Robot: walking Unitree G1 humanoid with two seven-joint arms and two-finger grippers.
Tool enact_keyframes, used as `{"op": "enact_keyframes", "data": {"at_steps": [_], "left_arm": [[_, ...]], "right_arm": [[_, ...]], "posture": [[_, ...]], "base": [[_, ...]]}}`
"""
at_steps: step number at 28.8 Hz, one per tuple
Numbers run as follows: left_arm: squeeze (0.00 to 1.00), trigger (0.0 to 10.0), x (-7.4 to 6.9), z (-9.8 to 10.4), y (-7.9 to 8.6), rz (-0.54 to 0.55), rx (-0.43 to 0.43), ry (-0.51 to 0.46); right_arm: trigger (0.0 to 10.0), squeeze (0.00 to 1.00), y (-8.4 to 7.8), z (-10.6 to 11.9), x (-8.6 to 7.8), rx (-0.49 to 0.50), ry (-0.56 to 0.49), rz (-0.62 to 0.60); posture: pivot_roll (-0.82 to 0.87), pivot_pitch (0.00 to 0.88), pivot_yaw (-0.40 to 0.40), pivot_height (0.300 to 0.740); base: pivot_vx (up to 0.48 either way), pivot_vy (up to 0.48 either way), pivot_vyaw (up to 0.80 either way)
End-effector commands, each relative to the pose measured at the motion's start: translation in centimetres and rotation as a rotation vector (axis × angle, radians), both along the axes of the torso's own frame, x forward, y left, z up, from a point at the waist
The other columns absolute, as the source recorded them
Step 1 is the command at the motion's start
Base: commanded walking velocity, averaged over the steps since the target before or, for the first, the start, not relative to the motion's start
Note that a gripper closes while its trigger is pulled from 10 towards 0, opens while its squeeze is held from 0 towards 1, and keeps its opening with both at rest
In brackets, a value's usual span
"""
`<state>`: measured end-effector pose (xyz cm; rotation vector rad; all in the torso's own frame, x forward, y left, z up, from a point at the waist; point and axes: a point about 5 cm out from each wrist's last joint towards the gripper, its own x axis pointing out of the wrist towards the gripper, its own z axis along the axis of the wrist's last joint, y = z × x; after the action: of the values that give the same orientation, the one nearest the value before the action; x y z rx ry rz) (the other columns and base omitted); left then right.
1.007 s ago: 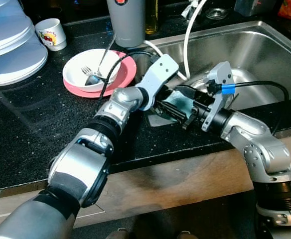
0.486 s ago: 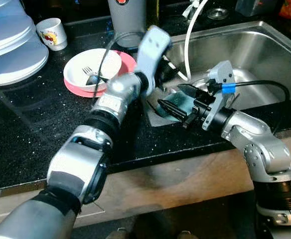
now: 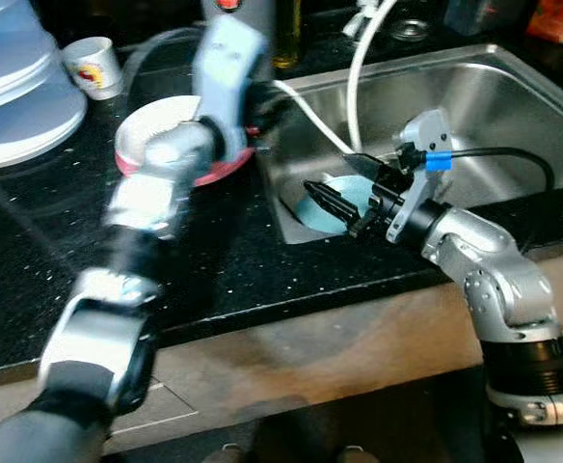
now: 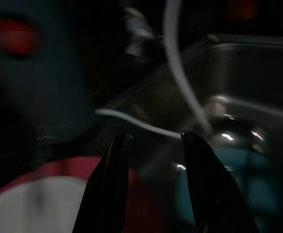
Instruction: Kitchen organization
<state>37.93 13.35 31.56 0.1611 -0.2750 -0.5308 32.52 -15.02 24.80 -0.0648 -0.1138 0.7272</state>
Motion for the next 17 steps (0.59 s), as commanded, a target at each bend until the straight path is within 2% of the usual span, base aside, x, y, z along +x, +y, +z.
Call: {"op": "enact_keyframes", "data": {"at_steps": [1, 2, 4, 5, 6, 7, 9, 12, 15, 17], "left_arm": [[0.0, 10.0, -0.5, 0.9, 1.4, 0.057, -0.024, -0.029], [0.0, 10.0, -0.9, 1.1, 3.1, 0.121, -0.006, -0.045], [0.0, 10.0, -1.0, 1.1, 3.7, 0.137, 0.008, -0.049], [0.0, 10.0, -1.1, 0.9, 4.6, 0.213, 0.064, -0.076], [0.0, 10.0, -1.1, 0.9, 4.6, 0.213, 0.064, -0.076], [0.0, 10.0, -1.1, 0.6, 5.5, 0.273, 0.128, -0.06], [0.0, 10.0, -1.1, 0.6, 5.5, 0.273, 0.128, -0.06], [0.0, 10.0, -1.7, -1.1, 7.9, 0.333, 0.244, -0.012], [0.0, 10.0, -2.8, -2.3, 9.4, 0.31, 0.215, 0.058], [0.0, 10.0, -3.8, -2.7, 9.5, 0.182, 0.186, 0.088]], "right_arm": [[10.0, 0.0, 0.4, 0.2, 0.1, 0.001, -0.013, 0.01], [10.0, 0.0, 0.6, 0.2, 0.2, 0.002, -0.012, 0.012], [10.0, 0.0, 0.6, 0.2, 0.2, 0.003, -0.012, 0.013], [10.0, 0.0, 0.7, 0.1, 0.3, 0.005, -0.012, 0.015], [10.0, 0.0, 0.7, 0.1, 0.3, 0.005, -0.012, 0.015], [10.0, 0.0, 0.8, 0.2, 0.3, 0.007, -0.011, 0.017], [10.0, 0.0, 0.8, 0.2, 0.3, 0.007, -0.011, 0.017], [10.0, 0.0, 1.2, 0.1, 0.4, 0.01, -0.012, 0.024], [10.0, 0.0, 1.2, 0.1, 0.4, 0.011, -0.013, 0.026], [10.0, 0.0, 1.2, 0.1, 0.4, 0.012, -0.012, 0.023]], "posture": [[0.04, 0.135, 0.032, 0.74], [0.04, 0.134, 0.027, 0.74], [0.04, 0.134, 0.027, 0.74], [0.04, 0.136, 0.023, 0.74], [0.04, 0.136, 0.023, 0.74], [0.04, 0.135, 0.021, 0.74], [0.04, 0.135, 0.021, 0.74], [0.04, 0.135, 0.022, 0.74], [0.04, 0.135, 0.022, 0.74], [0.04, 0.135, 0.022, 0.74]], "base": [[0.0, 0.0, 0.0], [0.0, 0.0, 0.0], [0.0, 0.0, 0.0], [0.0, 0.0, 0.0], [0.0, 0.0, 0.0], [0.0, 0.0, 0.0], [0.0, 0.0, 0.0], [0.0, 0.0, 0.0], [0.0, 0.0, 0.0], [0.0, 0.0, 0.0]]}}
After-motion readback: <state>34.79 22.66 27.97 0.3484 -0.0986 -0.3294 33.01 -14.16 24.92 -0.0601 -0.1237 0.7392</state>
